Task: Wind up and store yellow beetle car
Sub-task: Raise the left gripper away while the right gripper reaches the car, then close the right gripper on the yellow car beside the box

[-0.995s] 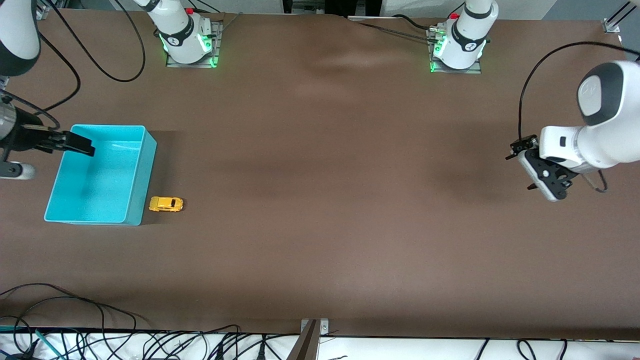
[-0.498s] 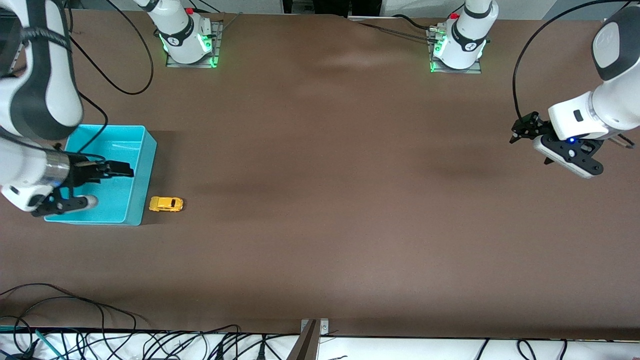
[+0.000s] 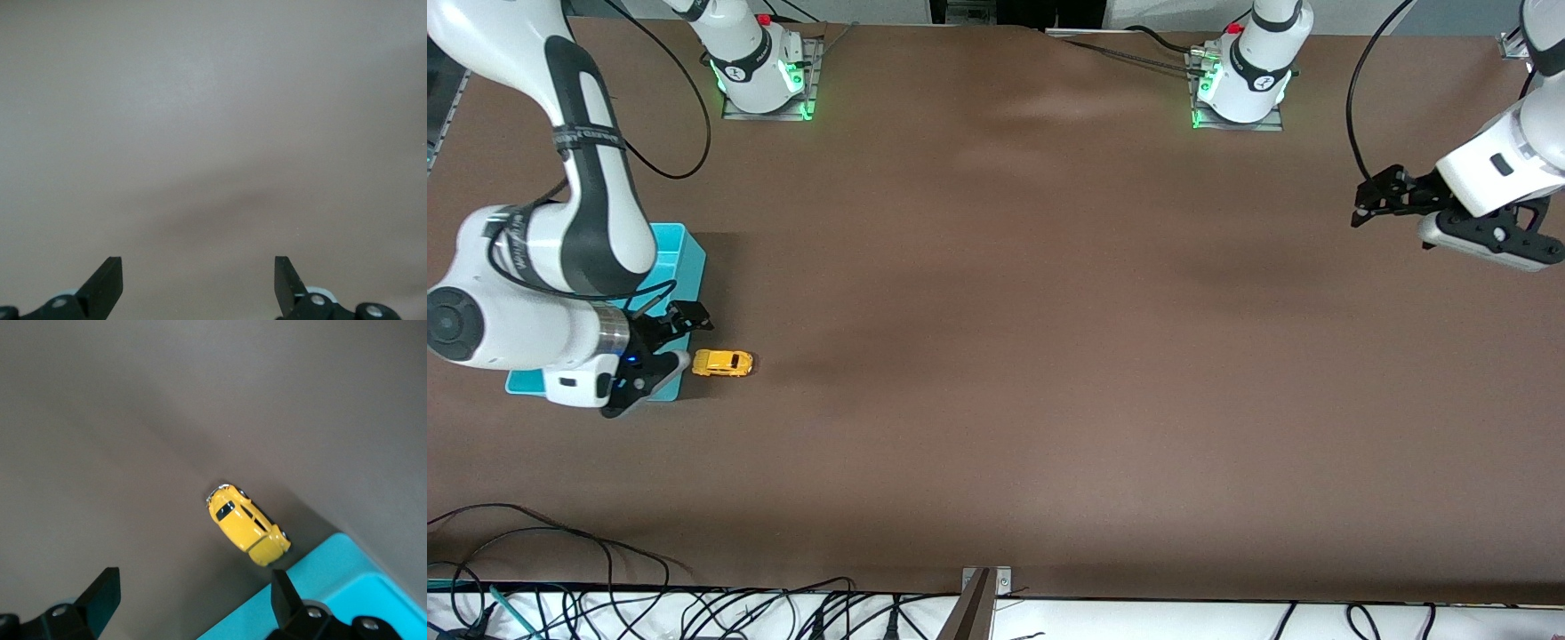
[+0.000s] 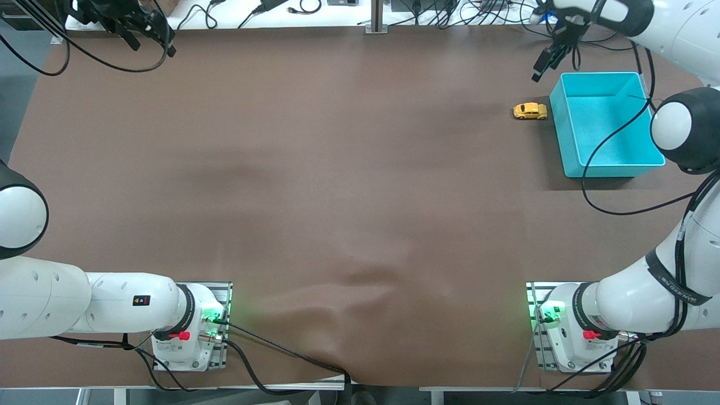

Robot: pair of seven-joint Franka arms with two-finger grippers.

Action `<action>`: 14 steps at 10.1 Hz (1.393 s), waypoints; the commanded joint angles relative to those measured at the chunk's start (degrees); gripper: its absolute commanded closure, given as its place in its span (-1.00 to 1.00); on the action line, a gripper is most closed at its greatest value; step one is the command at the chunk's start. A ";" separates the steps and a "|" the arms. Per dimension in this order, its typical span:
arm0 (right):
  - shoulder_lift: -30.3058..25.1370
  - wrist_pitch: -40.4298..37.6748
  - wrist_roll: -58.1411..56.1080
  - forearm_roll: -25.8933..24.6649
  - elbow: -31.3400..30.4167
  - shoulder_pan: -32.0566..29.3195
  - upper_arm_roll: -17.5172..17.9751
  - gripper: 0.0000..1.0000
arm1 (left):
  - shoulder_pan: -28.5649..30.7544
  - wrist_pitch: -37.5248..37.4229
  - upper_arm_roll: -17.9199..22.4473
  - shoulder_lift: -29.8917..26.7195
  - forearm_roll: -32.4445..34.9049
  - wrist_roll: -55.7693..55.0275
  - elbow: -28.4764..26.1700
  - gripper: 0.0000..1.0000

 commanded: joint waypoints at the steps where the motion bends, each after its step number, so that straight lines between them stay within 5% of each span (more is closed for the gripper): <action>1: 0.14 8.83 -13.67 0.21 -5.79 0.09 -0.25 -1.00 | -0.58 -5.37 -2.75 0.43 2.38 -10.89 5.25 -1.00; 7: -0.99 34.06 -33.49 -2.69 -24.42 0.18 -0.77 -1.00 | -0.14 -6.44 -2.86 1.92 1.97 -11.91 5.52 -1.00; 10: -1.78 37.97 -34.03 -2.87 -27.08 0.27 -0.95 -0.99 | -0.66 -6.80 -2.95 1.84 1.97 -11.64 5.52 -1.00; 11: -1.87 37.97 -34.29 -4.09 -26.73 0.36 -0.95 -0.76 | -0.75 -6.71 -3.12 1.84 1.97 -11.56 5.61 -1.00; 14: -2.22 38.67 -34.47 -6.29 -26.73 0.36 -0.86 1.00 | -0.84 -6.00 -3.65 1.92 1.01 -11.56 6.75 -1.00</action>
